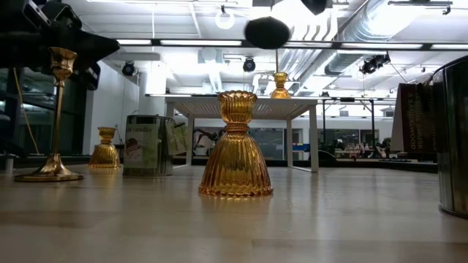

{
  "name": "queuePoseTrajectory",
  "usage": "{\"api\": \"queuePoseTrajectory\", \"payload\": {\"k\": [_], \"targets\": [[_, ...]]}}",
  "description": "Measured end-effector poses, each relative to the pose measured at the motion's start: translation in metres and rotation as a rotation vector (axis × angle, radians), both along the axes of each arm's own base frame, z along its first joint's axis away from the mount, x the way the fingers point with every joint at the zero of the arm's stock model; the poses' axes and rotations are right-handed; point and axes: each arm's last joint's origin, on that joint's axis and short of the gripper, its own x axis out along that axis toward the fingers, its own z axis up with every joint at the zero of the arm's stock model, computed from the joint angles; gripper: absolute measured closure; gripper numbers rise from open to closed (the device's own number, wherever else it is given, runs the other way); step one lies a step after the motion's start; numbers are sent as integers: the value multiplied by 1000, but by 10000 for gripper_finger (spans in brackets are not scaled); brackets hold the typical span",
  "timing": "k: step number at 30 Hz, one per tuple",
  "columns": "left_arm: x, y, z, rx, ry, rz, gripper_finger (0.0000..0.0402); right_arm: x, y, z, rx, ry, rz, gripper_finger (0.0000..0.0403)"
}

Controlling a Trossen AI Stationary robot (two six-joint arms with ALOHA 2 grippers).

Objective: Pick & Place candle stick holders
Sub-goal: Put the right gold candle holder on the shelf aligned with the other gold candle holder

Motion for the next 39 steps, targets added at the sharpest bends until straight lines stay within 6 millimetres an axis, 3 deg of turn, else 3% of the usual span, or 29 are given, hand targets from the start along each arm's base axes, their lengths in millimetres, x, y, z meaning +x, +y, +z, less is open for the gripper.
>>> {"api": "queuePoseTrajectory", "payload": {"k": [7,12,22,28,39], "targets": [[0,0,1,-92,-7,-1,402,25,-4,6,-27,6,38,397],[-3,1,15,-89,-34,21,385,36,-7,5,-25,13,29,397],[0,4,58,-50,-52,119,232,49,-13,8,-11,-99,3,397],[19,5,84,-9,22,136,178,53,-23,10,-3,-135,-18,397],[81,5,146,66,109,73,174,73,-27,20,-17,-47,28,397]]}}
